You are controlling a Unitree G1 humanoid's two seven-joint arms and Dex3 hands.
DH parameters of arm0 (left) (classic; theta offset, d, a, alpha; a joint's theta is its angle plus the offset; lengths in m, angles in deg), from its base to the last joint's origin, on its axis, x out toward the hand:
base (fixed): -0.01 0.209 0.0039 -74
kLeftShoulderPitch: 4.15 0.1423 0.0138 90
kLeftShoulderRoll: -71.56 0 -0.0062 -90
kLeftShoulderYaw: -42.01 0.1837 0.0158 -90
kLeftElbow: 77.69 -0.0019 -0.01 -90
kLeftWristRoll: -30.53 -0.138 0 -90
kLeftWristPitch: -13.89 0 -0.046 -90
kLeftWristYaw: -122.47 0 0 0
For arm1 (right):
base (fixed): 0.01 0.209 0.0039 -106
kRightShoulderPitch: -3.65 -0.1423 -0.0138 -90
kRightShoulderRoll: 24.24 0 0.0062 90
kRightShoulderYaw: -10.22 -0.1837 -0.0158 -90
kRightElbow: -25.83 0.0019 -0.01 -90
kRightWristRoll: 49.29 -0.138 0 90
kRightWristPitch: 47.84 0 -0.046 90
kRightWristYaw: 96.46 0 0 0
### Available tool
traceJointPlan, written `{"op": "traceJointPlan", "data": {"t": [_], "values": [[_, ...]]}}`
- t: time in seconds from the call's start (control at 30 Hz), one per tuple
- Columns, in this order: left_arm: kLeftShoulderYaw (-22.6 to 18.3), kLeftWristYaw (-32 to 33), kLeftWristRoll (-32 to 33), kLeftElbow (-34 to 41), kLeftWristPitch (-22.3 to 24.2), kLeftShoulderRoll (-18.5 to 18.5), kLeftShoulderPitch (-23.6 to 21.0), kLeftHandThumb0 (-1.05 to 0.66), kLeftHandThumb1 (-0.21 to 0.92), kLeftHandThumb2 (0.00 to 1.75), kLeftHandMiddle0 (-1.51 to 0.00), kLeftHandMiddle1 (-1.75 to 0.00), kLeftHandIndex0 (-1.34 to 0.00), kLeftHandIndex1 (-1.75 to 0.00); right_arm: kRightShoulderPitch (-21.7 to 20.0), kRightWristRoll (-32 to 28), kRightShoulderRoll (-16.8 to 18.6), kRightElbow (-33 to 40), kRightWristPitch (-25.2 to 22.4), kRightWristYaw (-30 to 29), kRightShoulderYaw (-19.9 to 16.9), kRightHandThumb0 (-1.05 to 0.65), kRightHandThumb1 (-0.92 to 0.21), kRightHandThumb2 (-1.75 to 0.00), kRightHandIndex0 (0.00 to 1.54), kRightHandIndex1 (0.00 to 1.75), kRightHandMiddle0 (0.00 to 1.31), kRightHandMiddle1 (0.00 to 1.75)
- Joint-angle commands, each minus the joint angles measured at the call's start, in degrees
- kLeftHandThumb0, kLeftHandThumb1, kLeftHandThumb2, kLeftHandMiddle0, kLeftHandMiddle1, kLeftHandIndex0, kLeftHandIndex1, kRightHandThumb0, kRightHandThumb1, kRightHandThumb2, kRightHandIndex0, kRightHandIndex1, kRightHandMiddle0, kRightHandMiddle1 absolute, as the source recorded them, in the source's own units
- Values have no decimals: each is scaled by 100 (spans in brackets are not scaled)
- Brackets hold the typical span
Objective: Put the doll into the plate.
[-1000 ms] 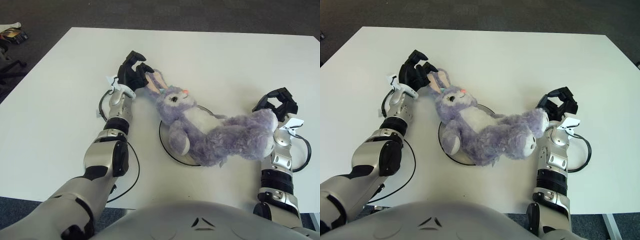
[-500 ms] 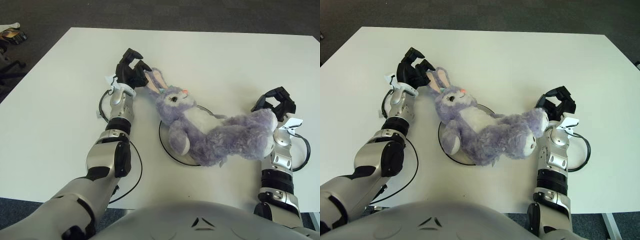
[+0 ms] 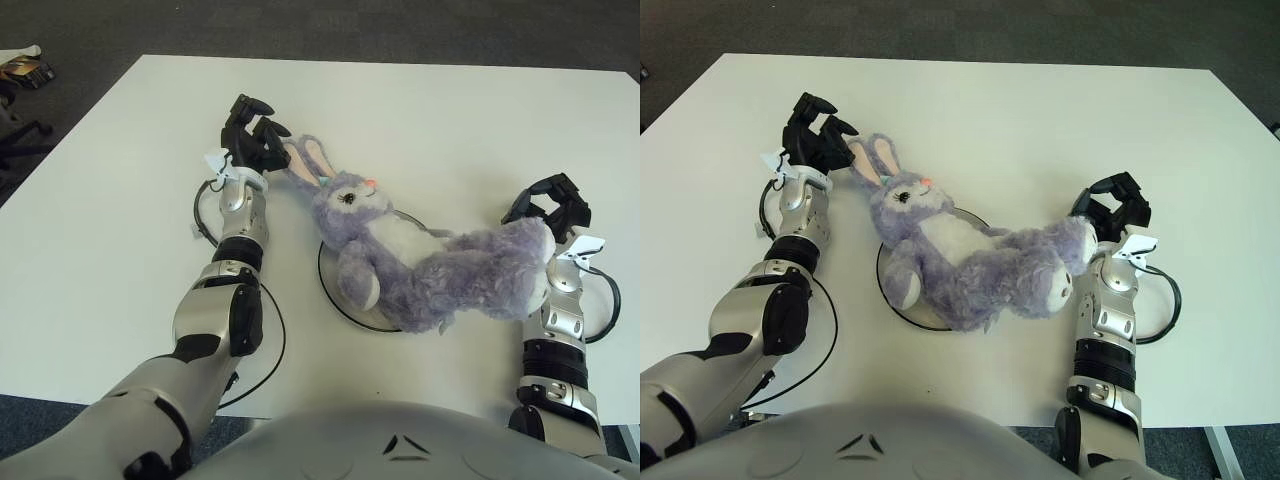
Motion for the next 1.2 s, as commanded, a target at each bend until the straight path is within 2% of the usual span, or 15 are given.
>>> {"op": "traceJointPlan", "data": {"t": [0.0,0.23,0.43,0.63,0.77,0.87,1.17], "values": [[247,-74,-233,235,41,-60,524,-1,-9,173,-89,-175,-77,-161,201,-6,114,-184,-184,9,53,-51,-25,-141,138,175,68,175],[531,-85,-510,544,449,173,645,-1,-8,175,-92,-175,-71,-168,138,22,100,-218,-158,43,123,-51,-24,-142,139,175,68,175],[695,169,-710,1842,689,208,1104,-1,-6,175,-91,-175,-68,-172,121,73,85,-248,-96,62,214,-52,-24,-142,139,175,68,175],[780,661,-1143,2336,330,120,1438,-1,-7,175,-90,-175,-68,-172,128,64,67,-243,-47,169,288,-52,-23,-143,139,175,69,175],[820,626,-1086,2594,300,109,1673,-1,-7,175,-91,-175,-70,-170,152,15,86,-191,-40,215,302,-52,-23,-143,139,175,69,175],[853,369,-861,2833,401,117,1967,-1,-8,175,-92,-175,-72,-167,141,0,109,-150,-79,212,306,-52,-23,-143,139,175,69,175],[909,252,-655,3125,682,97,2180,-1,-10,175,-93,-175,-75,-162,160,-18,130,-45,-174,205,306,-53,-22,-145,138,175,70,175]]}}
